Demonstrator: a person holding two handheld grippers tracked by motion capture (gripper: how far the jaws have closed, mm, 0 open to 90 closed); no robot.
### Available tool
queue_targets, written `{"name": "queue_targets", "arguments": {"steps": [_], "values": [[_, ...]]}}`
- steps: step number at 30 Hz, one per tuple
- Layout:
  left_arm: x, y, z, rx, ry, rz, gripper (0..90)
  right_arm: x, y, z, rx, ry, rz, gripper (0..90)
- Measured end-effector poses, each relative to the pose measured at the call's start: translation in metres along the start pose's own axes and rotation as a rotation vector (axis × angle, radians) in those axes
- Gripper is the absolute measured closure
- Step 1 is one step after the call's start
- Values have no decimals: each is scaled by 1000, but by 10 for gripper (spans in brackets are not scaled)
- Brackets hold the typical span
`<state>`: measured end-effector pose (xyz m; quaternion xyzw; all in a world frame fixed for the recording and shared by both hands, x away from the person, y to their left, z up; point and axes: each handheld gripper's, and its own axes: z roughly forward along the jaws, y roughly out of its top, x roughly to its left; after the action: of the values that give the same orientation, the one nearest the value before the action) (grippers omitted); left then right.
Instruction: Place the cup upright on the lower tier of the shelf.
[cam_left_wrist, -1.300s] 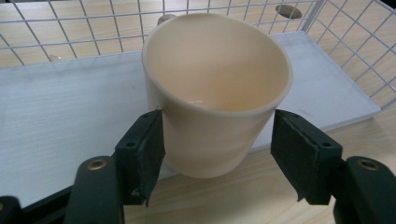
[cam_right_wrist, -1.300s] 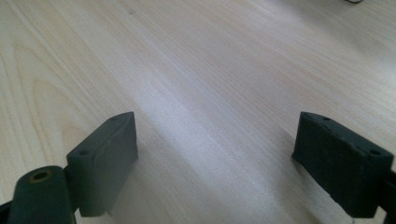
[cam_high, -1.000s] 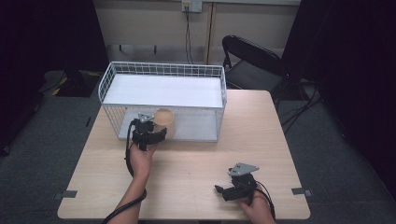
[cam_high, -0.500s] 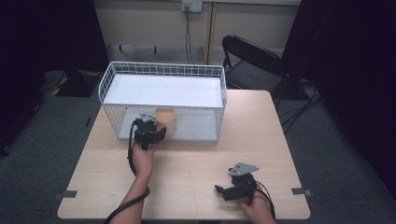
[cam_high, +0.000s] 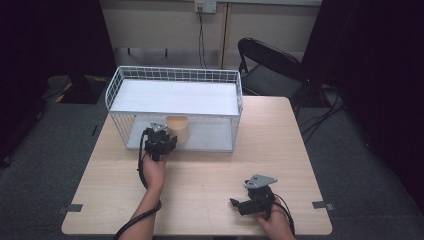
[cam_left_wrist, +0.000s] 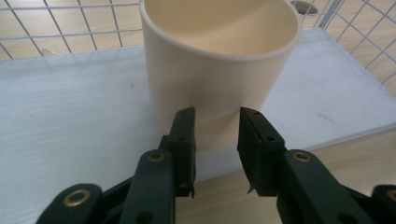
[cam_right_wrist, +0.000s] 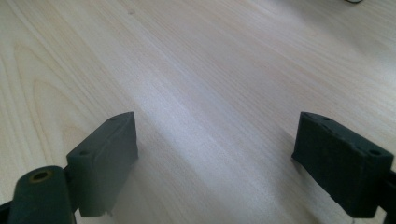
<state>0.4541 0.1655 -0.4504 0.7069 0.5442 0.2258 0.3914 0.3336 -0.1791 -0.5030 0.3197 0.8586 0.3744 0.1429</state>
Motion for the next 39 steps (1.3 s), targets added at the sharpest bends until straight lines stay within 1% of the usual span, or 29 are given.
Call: {"name": "queue_targets", "arguments": {"steps": [1, 3, 4, 5, 6, 8, 9, 10, 12, 13, 14, 15, 17, 20, 21, 22, 24, 26, 28, 31, 32, 33, 35, 36, 37, 38, 39], "values": [[0, -1, -1, -2, -7, -5, 564, 0, 0, 0, 0, 0, 0, 130], [0, -1, -1, -2, -9, -3, 492, 0, 0, 0, 0, 0, 0, 129], [1, -2, -2, -4, -13, 0, 492, 0, 0, 0, 0, 0, 0, 130], [1, -2, -3, -6, -18, -2, 459, 0, 0, 0, 0, 0, 0, 130], [1, -2, -3, -9, -22, -8, 411, 0, 0, 0, 0, 0, 0, 129], [1, -3, -4, -13, -33, 0, 313, 0, 0, 0, 0, 0, 0, 129], [0, -3, -5, -20, -37, -3, 293, 0, 0, 0, 0, 0, 0, 129], [1, -4, -6, -18, -48, 18, 277, 0, 0, 0, 0, 0, 0, 130], [0, -4, -7, -25, -52, 19, 263, 0, 0, 0, 0, 0, 1, 130], [-1, -4, -8, -27, -63, 42, 233, 0, 0, 0, 0, 0, 0, 129], [-1, -4, -8, -27, -63, 42, 223, 0, 0, 0, 0, 0, 0, 129], [-1, -4, -9, -26, -64, 50, 223, 0, 0, 0, 0, 0, 0, 129], [-3, -3, -10, -14, -77, 54, 211, 0, 0, 0, 0, 0, 0, 129], [-3, -3, -12, -14, -78, 65, 199, 0, 0, 0, 0, 0, 0, 130], [-4, -3, -13, -12, -86, 70, 199, 0, 0, 0, 0, 0, 1, 129], [-4, -3, -13, -17, -87, 68, 198, 0, 0, 0, 0, 0, 0, 129], [-4, -4, -14, -18, -91, 76, 194, 0, 0, 0, 0, 0, 1, 129], [-5, -5, -15, -15, -76, 80, 200, 0, 0, 0, 0, 0, 0, 129], [-5, -6, -16, -11, -90, 85, 204, 0, 0, 0, 0, 0, 0, 129], [-6, -6, -17, -12, -90, 88, 204, 0, 0, 0, 0, 0, 0, 129], [-5, -6, -19, -5, -96, 99, 201, 0, 0, 0, 0, 0, 0, 130], [-5, -6, -19, -10, -102, 93, 199, 0, 0, 0, 0, 0, 0, 129], [-4, -6, -20, -5, -117, 94, 196, 0, 0, 0, 0, 0, 0, 129], [-5, -7, -20, 3, -135, 98, 186, 0, 0, 0, 0, 0, 0, 130], [-5, -7, -20, 3, -135, 98, 175, 0, 0, 0, 0, 0, 0, 130], [-4, -7, -20, 6, -133, 114, 175, 0, 0, 0, 0, 0, 0, 129], [-5, -8, -21, 4, -133, 112, 171, 0, 0, 0, 0, 0, 0, 129]]}}
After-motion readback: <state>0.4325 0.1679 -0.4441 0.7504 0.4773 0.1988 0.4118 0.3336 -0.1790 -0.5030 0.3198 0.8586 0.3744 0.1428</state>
